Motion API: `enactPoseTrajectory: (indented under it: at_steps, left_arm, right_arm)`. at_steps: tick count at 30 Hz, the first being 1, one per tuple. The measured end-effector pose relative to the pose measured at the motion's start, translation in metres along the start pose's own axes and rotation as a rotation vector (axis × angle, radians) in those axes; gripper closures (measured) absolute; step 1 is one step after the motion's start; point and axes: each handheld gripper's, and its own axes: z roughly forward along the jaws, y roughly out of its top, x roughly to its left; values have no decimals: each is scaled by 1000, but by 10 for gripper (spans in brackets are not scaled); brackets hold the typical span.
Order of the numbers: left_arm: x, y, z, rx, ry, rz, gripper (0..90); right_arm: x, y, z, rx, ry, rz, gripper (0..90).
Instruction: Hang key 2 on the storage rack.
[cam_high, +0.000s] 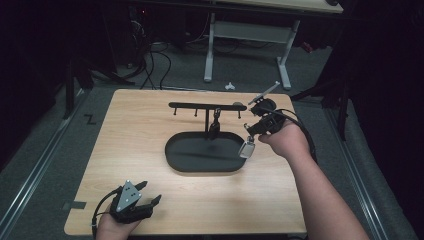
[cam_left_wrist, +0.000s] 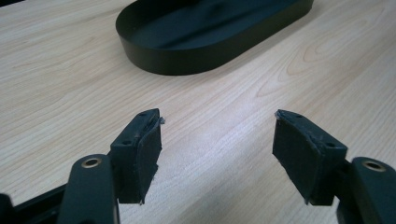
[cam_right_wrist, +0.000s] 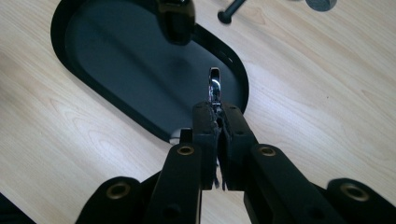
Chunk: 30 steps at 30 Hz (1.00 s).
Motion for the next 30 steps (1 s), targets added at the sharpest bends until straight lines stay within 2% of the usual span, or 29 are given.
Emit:
enactPoseTrajectory:
  at_steps: [5, 16, 20, 22, 25, 30]
  left_arm:
    - [1, -1, -3, -7, 6, -14, 332]
    - [1, -1, -3, -6, 9, -2, 333]
    - [1, -1, -3, -3, 5, -4, 333]
    - [1, -1, -3, -3, 4, -3, 333]
    - [1, -1, -3, -3, 2, -4, 332]
    - [1, -1, -3, -2, 1, -3, 333]
  right_arm:
    - [-1, 13, 4, -11, 15, 7, 870]
    - [-4, 31, 11, -7, 28, 16, 870]
    - [-11, 32, 14, -12, 33, 38, 869]
    - [-16, 31, 16, -18, 52, 52, 868]
    - [-18, 29, 20, -29, 58, 44, 864]
    - [-18, 30, 25, -37, 41, 32, 856]
